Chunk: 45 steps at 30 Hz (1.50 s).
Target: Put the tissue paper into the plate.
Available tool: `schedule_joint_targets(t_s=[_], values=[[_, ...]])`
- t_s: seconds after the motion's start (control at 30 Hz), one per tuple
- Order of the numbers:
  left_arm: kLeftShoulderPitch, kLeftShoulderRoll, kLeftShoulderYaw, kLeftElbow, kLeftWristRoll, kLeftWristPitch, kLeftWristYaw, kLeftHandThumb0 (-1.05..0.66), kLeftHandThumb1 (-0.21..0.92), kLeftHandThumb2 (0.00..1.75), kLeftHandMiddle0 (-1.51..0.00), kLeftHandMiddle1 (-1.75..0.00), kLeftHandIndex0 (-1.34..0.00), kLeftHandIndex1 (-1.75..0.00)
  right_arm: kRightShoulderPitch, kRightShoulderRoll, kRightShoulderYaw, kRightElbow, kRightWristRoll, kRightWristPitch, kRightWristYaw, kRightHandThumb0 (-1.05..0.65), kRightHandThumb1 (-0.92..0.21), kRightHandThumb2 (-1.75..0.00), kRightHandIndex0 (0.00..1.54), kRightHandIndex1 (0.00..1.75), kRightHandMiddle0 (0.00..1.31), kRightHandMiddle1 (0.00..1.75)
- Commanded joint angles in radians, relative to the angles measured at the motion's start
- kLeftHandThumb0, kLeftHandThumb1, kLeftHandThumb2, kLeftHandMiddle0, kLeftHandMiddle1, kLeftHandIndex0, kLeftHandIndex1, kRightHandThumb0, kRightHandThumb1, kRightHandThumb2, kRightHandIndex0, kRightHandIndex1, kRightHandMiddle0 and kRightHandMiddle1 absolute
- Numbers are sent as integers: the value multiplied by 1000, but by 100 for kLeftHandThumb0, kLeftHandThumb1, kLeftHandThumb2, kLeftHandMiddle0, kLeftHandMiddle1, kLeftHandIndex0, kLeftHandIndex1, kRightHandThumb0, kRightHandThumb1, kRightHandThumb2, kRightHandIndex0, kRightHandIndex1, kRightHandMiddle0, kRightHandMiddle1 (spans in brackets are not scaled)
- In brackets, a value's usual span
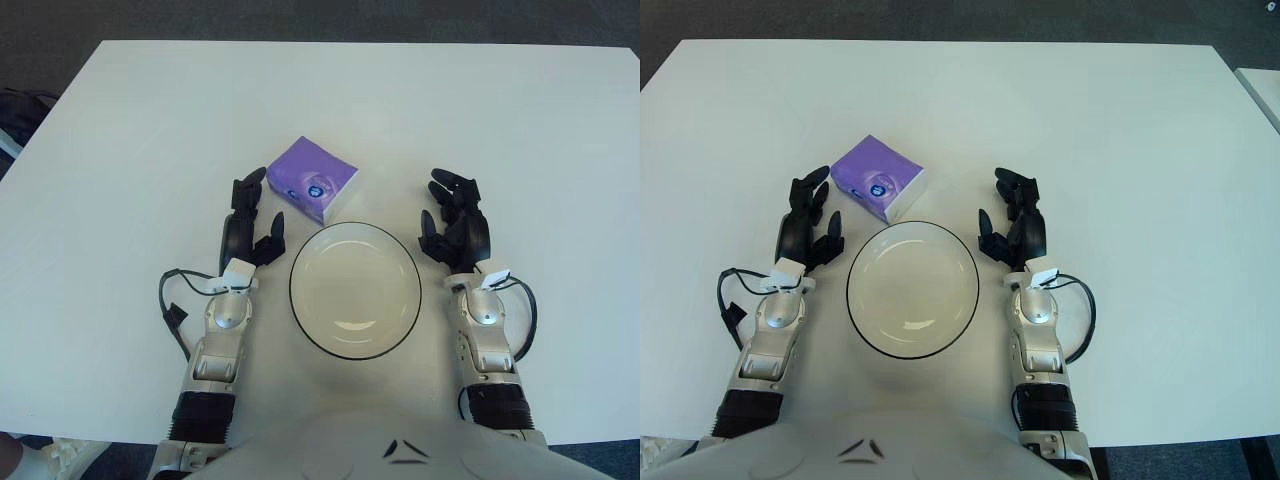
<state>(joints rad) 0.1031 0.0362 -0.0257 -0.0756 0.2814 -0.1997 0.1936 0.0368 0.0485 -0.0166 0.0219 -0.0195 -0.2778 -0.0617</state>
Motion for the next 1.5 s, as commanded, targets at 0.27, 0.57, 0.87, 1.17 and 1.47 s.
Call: schedule_joint_targets(t_s=[0.27, 0.57, 0.87, 1.17, 1.47], values=[[-87, 104, 127, -22, 44, -44, 63, -60, 92, 71, -44, -1, 0, -79, 15, 2, -2, 64, 9, 23, 5, -42, -69, -76, 36, 68, 0, 100], [-170, 184, 186, 32, 149, -94, 177, -59, 92, 73, -39, 0, 0, -76, 7, 4, -2, 80, 20, 23, 17, -44, -70, -75, 36, 67, 0, 97], [-297, 275, 223, 164, 251, -170, 345, -57, 92, 65, -39, -1, 0, -81, 1, 7, -1, 89, 26, 27, 25, -44, -71, -75, 35, 67, 0, 95], [-355, 303, 196, 139, 292, -140, 350, -56, 92, 62, -39, 0, 0, -82, -9, 11, -2, 104, 32, 24, 31, -44, -72, -75, 35, 67, 0, 94], [-445, 346, 111, 174, 357, -135, 288, -60, 92, 60, -39, 0, 0, -67, -27, 14, -4, 132, 41, 12, 37, -43, -72, -74, 36, 68, 0, 95]])
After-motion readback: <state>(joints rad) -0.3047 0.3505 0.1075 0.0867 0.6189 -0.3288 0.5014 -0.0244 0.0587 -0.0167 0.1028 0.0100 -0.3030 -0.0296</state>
